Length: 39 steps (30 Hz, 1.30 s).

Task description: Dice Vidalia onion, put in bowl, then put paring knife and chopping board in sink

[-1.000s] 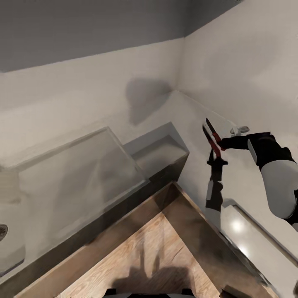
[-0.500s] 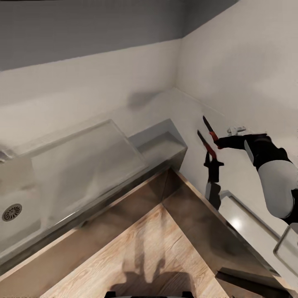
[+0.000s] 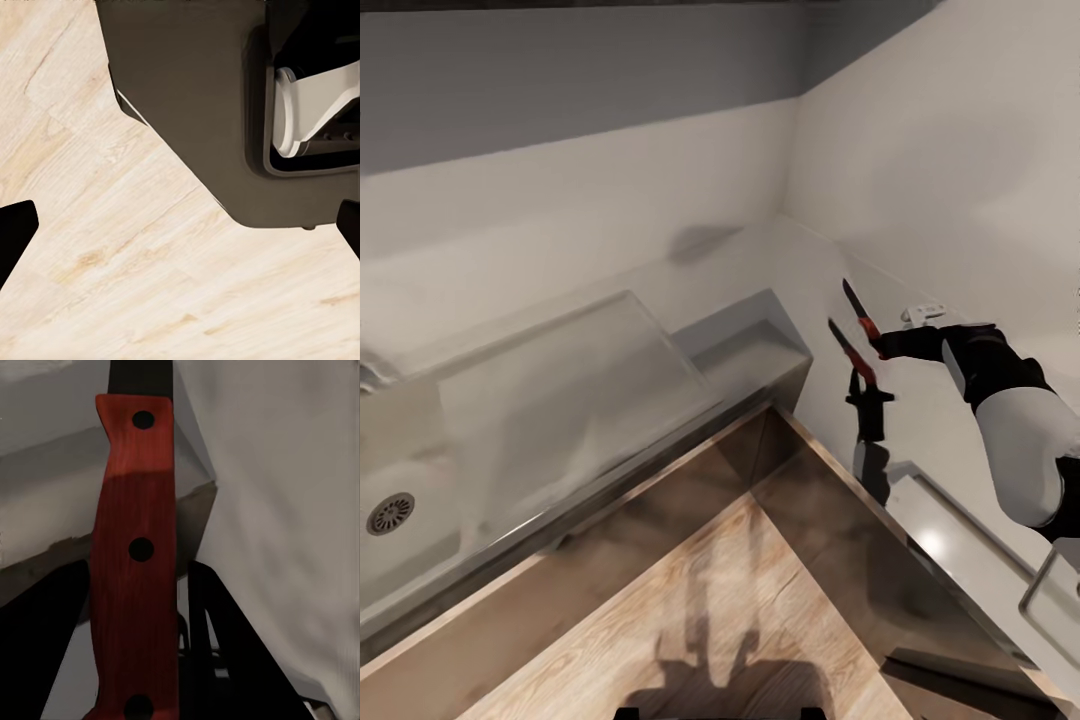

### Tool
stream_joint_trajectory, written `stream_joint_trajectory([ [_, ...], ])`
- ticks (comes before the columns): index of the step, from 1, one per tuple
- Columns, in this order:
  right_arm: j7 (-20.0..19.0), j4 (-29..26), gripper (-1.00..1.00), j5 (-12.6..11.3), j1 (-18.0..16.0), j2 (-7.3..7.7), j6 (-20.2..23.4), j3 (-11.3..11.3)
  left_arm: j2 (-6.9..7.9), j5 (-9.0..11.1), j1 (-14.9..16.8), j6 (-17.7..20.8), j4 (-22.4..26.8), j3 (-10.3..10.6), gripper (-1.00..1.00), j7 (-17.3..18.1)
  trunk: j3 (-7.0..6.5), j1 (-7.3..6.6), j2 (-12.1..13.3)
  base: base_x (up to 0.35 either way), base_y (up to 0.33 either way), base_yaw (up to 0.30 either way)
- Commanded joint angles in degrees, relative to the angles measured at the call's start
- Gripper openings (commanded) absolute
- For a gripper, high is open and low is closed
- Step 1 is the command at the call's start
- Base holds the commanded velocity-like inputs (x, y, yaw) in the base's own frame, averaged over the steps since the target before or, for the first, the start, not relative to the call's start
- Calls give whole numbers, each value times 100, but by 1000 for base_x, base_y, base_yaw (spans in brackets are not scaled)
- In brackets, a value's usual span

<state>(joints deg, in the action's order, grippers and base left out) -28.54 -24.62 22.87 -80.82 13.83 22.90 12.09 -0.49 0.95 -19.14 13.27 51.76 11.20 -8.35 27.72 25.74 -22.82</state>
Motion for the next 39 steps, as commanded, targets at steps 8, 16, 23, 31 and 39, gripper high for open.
stream_joint_trajectory([
  [8,-48,-3,-100,60,-4,-32,21,48,3,10,-2,35,3,14,100,-35,-62,4,-10,-88,0,0],
  [16,-46,12,-100,60,-4,-73,18,48,-1,10,-2,35,1,14,100,-35,-133,4,-10,-40,0,49],
  [23,-46,35,-100,60,-4,-89,-3,48,-4,12,-2,35,-5,14,100,-35,-191,4,-10,-3,0,160],
  [31,-44,36,-100,60,4,-127,-7,48,-4,18,-2,35,-11,14,100,-35,-240,4,-10,0,0,230],
  [39,-37,43,-100,60,5,-143,-10,48,-4,19,-2,35,-17,22,100,-29,-283,4,-10,-132,66,247],
])
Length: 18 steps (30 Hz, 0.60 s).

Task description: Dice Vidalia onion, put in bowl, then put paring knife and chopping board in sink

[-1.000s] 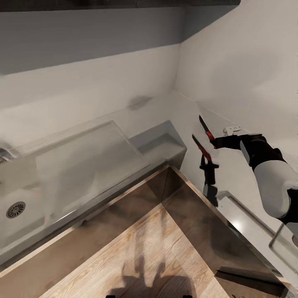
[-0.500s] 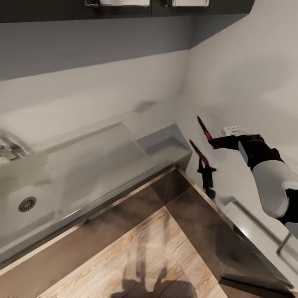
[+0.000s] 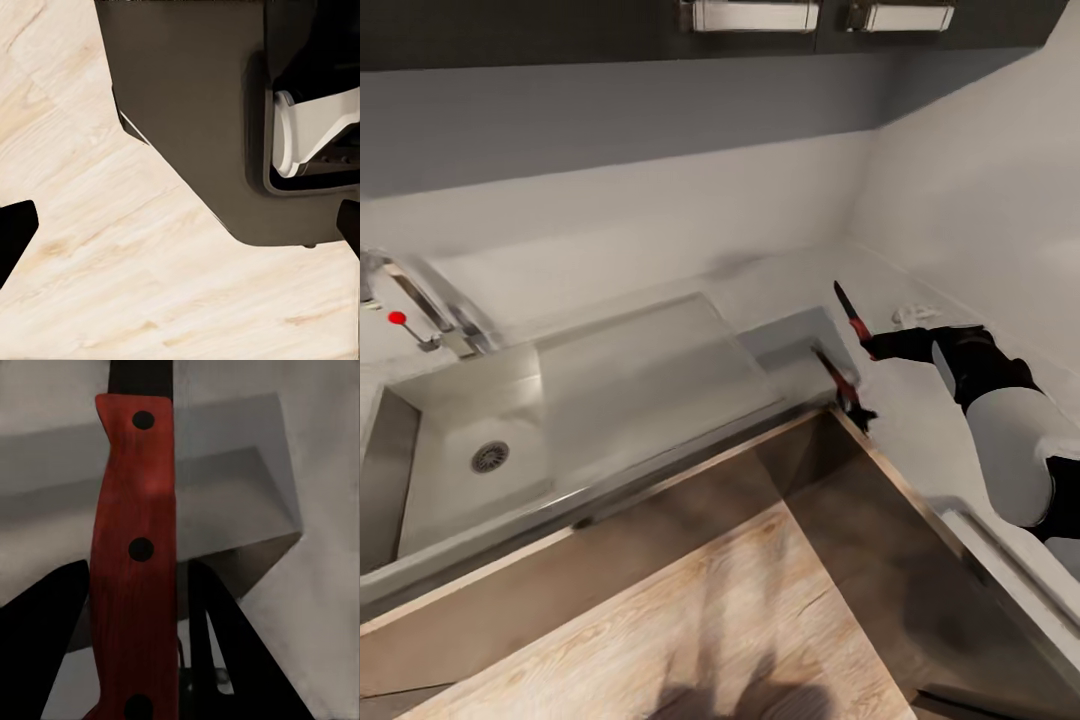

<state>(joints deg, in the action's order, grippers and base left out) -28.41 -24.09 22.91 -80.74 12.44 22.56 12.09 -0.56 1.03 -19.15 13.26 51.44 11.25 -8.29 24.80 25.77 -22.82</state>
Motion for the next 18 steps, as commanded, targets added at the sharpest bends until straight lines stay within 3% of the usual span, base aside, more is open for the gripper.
stream_joint_trajectory([
  [1,-50,-10,-100,56,-3,-6,24,48,3,11,-1,36,15,16,100,-35,3,1,-10,-255,143,248],
  [18,-42,-8,-100,56,0,-82,20,48,3,11,-1,28,17,17,100,-32,-89,1,-10,-265,185,248],
])
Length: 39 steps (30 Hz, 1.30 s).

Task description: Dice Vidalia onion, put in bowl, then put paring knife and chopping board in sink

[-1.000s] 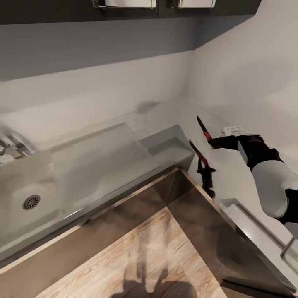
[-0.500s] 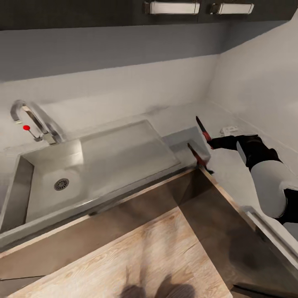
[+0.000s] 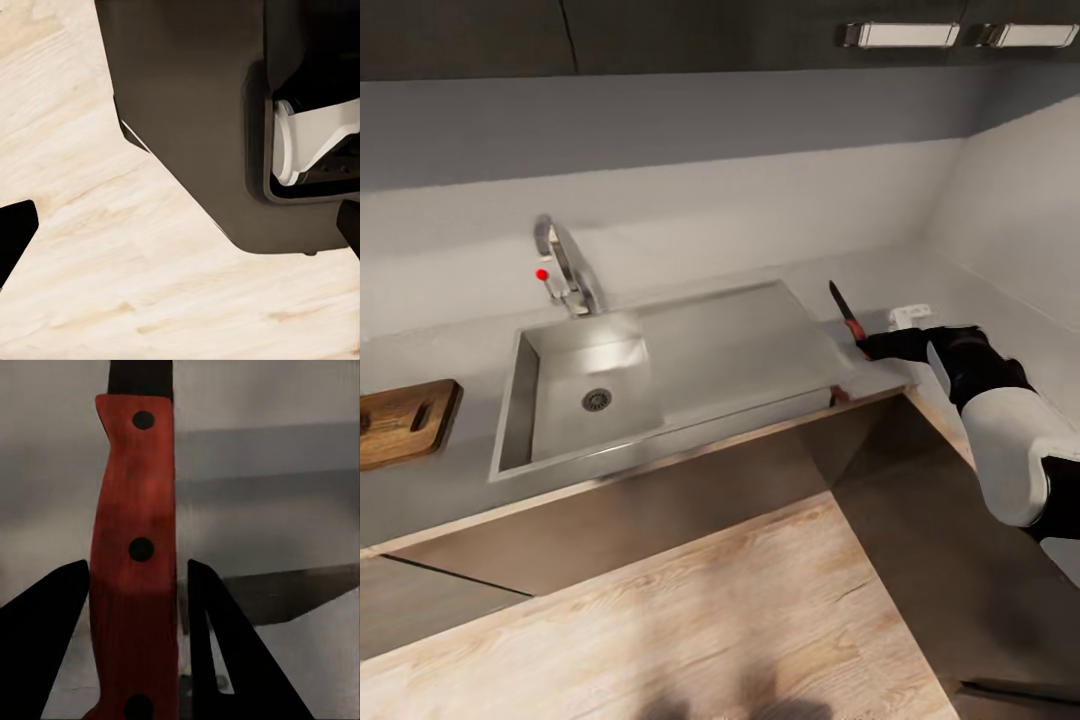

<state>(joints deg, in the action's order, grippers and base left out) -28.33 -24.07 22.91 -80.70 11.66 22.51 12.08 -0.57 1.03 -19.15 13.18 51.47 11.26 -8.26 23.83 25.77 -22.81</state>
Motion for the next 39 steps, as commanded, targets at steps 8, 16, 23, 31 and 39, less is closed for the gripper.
stream_joint_trajectory([
  [8,-41,-10,-100,64,7,-52,25,48,4,11,-1,36,20,17,100,-35,-35,1,-11,-209,245,248],
  [16,-34,-10,-100,65,10,-83,25,48,4,11,-1,36,26,17,100,-27,-78,1,-11,-94,270,248],
  [23,-32,-10,-100,65,10,-93,25,48,4,11,-1,36,20,17,100,-26,-115,1,-11,-4,287,248],
  [31,-32,39,-100,73,10,-92,25,48,-2,11,-1,36,13,17,100,-26,-138,1,-11,-2,288,129],
  [39,-32,68,-100,74,10,-94,25,48,-5,11,-1,36,14,17,100,-26,-139,1,-11,-59,289,80],
])
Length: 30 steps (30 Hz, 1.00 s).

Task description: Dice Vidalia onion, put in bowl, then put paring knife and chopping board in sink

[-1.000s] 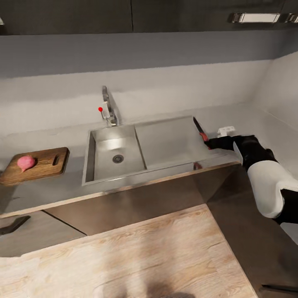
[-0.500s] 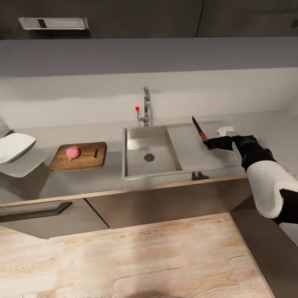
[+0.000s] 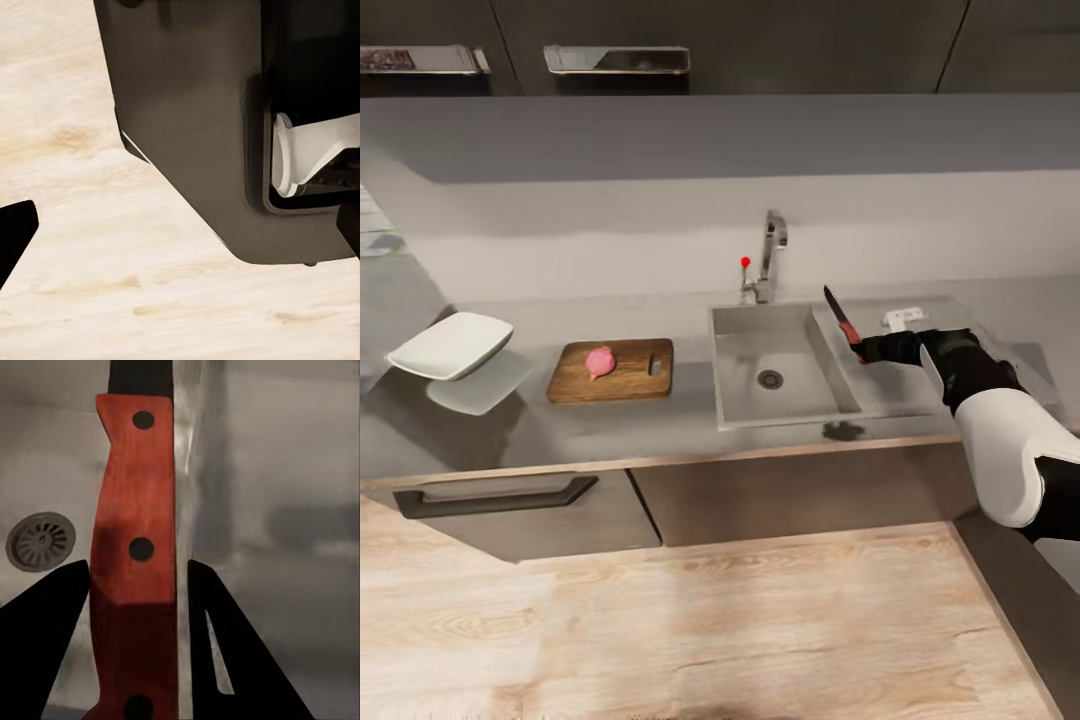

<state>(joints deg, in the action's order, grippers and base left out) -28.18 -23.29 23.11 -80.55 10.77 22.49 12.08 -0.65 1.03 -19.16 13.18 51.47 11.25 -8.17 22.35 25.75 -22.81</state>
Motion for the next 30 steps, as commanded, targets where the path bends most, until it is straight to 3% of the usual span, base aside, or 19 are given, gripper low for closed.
stream_joint_trajectory([
  [1,-47,-9,-100,53,-4,-5,27,49,4,11,0,35,14,18,100,-35,9,3,-10,-20,292,219],
  [30,-47,-9,-100,53,-4,-3,27,49,4,11,0,35,15,18,100,-35,9,3,-10,-1,298,243],
])
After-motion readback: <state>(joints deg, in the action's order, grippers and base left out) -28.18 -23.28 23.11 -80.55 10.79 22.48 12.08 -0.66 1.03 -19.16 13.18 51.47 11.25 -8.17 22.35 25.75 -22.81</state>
